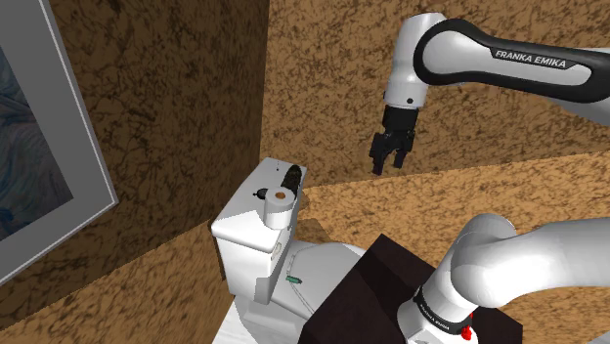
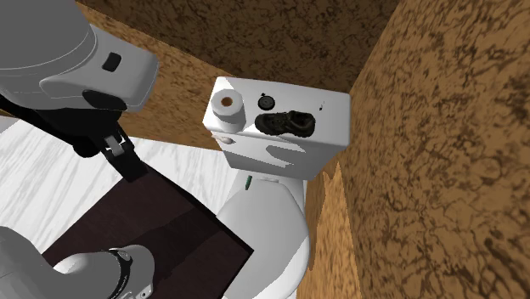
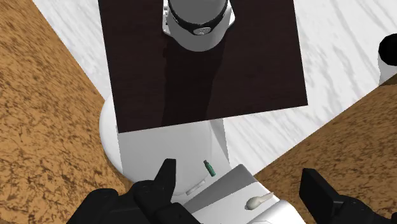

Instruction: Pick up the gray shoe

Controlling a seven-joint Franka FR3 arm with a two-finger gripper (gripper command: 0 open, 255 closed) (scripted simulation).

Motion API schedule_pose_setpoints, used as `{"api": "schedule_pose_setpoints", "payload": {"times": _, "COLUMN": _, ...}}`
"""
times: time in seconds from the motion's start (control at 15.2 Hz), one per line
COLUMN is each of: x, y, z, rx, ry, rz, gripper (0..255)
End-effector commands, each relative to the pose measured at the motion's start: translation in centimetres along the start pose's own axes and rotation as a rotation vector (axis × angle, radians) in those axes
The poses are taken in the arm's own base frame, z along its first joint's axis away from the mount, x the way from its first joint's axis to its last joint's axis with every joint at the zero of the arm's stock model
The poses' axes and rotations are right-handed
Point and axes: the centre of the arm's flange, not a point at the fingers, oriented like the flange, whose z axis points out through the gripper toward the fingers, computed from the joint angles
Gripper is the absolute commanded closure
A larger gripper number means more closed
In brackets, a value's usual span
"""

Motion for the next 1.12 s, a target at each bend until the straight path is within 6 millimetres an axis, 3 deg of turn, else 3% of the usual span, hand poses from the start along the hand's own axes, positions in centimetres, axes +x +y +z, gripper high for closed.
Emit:
{"api": "schedule_pose_setpoints", "payload": {"times": 0.0, "x": 0.0, "y": 0.0, "z": 0.0, "rx": 0.000, "ry": 0.000, "rz": 0.000, "gripper": 0}}
{"api": "schedule_pose_setpoints", "payload": {"times": 1.06, "x": 17.0, "y": 0.6, "z": 8.8, "rx": 0.117, "ry": 0.131, "rz": 0.276, "gripper": 0}}
